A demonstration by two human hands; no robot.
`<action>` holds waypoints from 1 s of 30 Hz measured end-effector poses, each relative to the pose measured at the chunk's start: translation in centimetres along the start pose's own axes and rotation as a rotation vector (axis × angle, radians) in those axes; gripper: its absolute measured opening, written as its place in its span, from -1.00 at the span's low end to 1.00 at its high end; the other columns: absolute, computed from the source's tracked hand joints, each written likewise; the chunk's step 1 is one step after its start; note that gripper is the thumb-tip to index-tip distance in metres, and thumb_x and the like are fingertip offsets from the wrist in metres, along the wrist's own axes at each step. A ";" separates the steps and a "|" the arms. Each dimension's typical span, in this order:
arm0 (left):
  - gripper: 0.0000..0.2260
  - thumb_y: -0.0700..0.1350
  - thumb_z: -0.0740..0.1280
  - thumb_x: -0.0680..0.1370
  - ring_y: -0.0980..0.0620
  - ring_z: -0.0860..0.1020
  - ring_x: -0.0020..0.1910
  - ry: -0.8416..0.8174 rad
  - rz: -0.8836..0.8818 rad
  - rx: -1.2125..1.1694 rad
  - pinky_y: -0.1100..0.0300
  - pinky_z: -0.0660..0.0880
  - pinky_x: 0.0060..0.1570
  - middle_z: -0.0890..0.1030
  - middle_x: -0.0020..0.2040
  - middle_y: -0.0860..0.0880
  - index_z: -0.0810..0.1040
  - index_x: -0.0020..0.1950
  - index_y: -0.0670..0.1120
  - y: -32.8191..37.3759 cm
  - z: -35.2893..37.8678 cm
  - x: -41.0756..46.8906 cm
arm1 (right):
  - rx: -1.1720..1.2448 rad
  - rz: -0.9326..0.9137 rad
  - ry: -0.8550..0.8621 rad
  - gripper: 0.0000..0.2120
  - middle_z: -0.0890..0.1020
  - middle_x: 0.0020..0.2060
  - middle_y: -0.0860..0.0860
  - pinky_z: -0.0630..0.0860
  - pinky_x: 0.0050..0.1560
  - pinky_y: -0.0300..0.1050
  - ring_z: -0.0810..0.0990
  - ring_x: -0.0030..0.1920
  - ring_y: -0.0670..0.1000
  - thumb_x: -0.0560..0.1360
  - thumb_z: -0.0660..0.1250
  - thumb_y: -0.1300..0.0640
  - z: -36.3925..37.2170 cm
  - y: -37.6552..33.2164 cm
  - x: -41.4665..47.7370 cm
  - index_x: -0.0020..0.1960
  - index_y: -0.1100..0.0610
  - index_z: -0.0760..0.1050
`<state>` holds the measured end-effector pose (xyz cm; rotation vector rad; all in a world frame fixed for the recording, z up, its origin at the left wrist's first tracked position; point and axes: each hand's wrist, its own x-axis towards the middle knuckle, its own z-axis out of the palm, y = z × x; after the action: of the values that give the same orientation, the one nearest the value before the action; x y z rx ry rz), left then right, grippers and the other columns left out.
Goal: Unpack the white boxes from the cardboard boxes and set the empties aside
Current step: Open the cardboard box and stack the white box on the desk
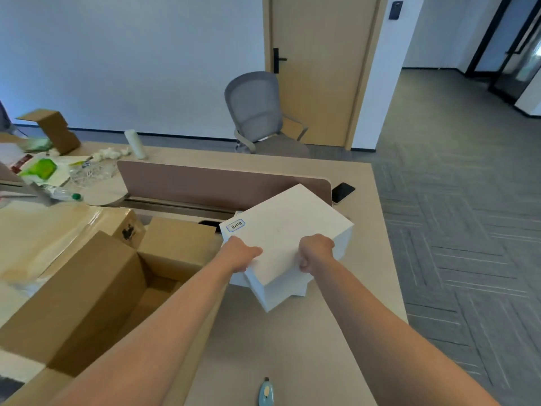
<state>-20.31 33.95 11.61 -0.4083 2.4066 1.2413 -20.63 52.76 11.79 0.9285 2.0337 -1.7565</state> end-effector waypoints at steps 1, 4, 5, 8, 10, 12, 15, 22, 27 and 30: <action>-0.27 0.19 0.45 0.21 -0.05 0.61 0.09 -0.012 0.012 0.013 -0.07 0.59 0.12 0.64 0.14 -0.02 0.44 0.30 -0.11 -1.3 0.4 1.3 | -0.107 -0.013 0.028 -0.69 0.25 -0.26 0.06 0.17 -0.39 -0.09 0.29 -0.18 0.13 0.44 0.19 0.35 0.3 0.2 0.5 -0.23 0.02 0.13; -0.01 0.32 0.47 0.06 0.05 0.56 0.14 0.057 0.076 0.092 -0.03 0.58 0.12 0.58 0.20 0.09 0.27 0.42 0.01 -5.1 1.9 5.5 | -0.060 -0.055 0.034 -0.81 0.43 -0.05 0.14 0.55 -0.20 -0.04 0.47 -0.12 0.13 0.47 0.20 0.34 -0.1 0.1 -0.4 0.05 0.16 0.33; -0.02 0.30 0.46 0.05 0.05 0.54 0.15 0.086 0.107 0.113 -0.03 0.58 0.12 0.55 0.19 0.09 0.26 0.40 0.00 -4.9 1.8 5.1 | -0.021 -0.024 0.026 -0.79 0.45 -0.01 0.15 0.61 -0.09 0.03 0.49 -0.06 0.16 0.50 0.23 0.30 -0.1 0.2 -0.2 0.11 0.16 0.32; -0.18 0.08 0.51 0.19 0.00 0.50 0.23 0.085 0.185 0.111 0.00 0.53 0.19 0.51 0.23 0.03 0.27 0.38 -0.03 -1.7 0.7 0.7 | -0.006 0.020 0.082 -0.65 0.44 0.01 0.13 0.58 0.16 0.14 0.47 0.08 0.19 0.55 0.22 0.22 -0.9 0.4 0.1 0.30 0.24 0.26; -0.35 -0.14 0.49 0.36 -0.02 0.46 0.24 0.084 0.227 0.097 0.05 0.49 0.15 0.45 0.26 -0.01 0.29 0.38 -0.05 -0.7 0.4 0.3 | -0.028 0.047 0.232 -0.45 0.38 0.26 0.19 0.54 0.21 0.21 0.44 0.22 0.25 0.54 0.23 0.16 -1.7 0.5 0.9 0.43 0.28 0.09; -0.46 -0.20 0.45 0.45 -0.03 0.45 0.19 0.162 0.227 0.118 0.05 0.47 0.07 0.39 0.26 -0.05 0.29 0.36 -0.07 -0.7 -0.1 1.1 | -0.034 0.016 0.323 -0.34 0.28 0.38 0.19 0.53 0.20 0.23 0.46 0.24 0.26 0.52 0.26 0.17 -2.7 0.5 1.5 0.50 0.23 0.01; -0.56 -0.20 0.40 0.50 -0.04 0.49 0.14 0.226 0.215 0.177 0.05 0.48 0.01 0.46 0.24 -0.05 0.31 0.31 -0.10 -1.0 -0.4 2.5 | -0.034 -0.046 0.323 -0.31 0.34 0.35 0.14 0.60 0.09 0.20 0.57 0.08 0.23 0.43 0.33 0.17 -3.5 0.6 2.2 0.48 0.13 0.10; -0.32 0.18 0.48 0.41 -0.08 0.50 0.12 0.088 0.162 0.291 0.02 0.52 0.07 0.46 0.23 -0.05 0.30 0.40 -0.04 -0.6 -0.9 3.5 | -0.140 -0.067 0.310 -0.64 0.48 0.18 0.20 0.31 -0.38 -0.14 0.53 -0.04 0.17 0.44 0.37 0.20 -3.8 0.6 3.3 0.09 0.19 0.23; -0.35 0.13 0.52 0.40 -0.03 0.53 -0.02 0.122 0.208 0.351 0.05 0.55 -0.06 0.45 0.25 -0.12 0.34 0.35 -0.07 -0.8 -1.6 4.8 | -0.098 -0.098 0.319 -0.68 0.55 0.00 0.17 0.41 -0.31 -0.13 0.58 0.14 0.17 0.41 0.39 0.18 -3.3 0.6 3.6 0.00 0.19 0.27; -0.42 0.08 0.51 0.44 0.04 0.48 -0.20 0.180 0.192 0.328 0.18 0.38 -0.33 0.40 0.25 -0.13 0.35 0.33 -0.09 -0.5 -2.3 5.5 | -0.112 -0.096 0.325 -0.69 0.55 -0.12 0.14 0.38 -0.35 -0.14 0.59 0.00 0.14 0.43 0.41 0.17 -2.6 0.5 3.6 -0.15 0.19 0.25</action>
<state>-25.42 31.33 9.82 -0.2002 2.7961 0.8877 -22.51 56.25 9.80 1.1605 2.3864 -1.6018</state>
